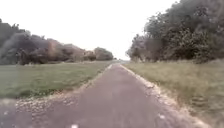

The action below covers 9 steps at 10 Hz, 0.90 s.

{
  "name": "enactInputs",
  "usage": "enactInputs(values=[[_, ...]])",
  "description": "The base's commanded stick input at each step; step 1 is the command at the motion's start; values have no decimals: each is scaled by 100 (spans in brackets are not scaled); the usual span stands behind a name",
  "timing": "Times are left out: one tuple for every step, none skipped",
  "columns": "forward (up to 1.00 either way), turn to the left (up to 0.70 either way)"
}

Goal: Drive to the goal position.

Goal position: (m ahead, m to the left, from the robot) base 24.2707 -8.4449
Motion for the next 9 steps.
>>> enactInputs(values=[[70,0],[70,-2],[70,-13],[70,-13],[70,-13],[70,-12],[70,-12],[70,-12],[70,-12]])
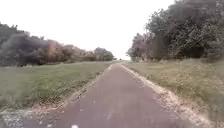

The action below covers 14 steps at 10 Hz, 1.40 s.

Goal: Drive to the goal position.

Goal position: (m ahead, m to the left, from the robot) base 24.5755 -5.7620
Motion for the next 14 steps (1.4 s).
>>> enactInputs(values=[[70,-10],[70,-4],[70,0],[70,0],[70,0],[70,0],[70,0],[70,0],[70,0],[70,0],[70,0],[70,0],[70,0],[70,0]])
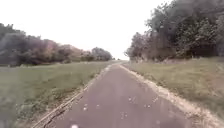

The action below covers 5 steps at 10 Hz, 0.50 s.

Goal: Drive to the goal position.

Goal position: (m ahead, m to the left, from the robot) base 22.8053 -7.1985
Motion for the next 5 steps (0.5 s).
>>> enactInputs(values=[[70,0],[70,0],[70,0],[70,0],[70,0]])
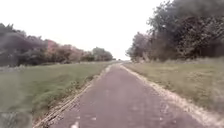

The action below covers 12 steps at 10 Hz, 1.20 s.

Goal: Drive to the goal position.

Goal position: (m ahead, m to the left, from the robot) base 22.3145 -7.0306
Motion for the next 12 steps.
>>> enactInputs(values=[[70,0],[70,0],[70,0],[70,0],[70,0],[70,0],[70,0],[70,0],[70,0],[70,0],[70,0],[70,0]])
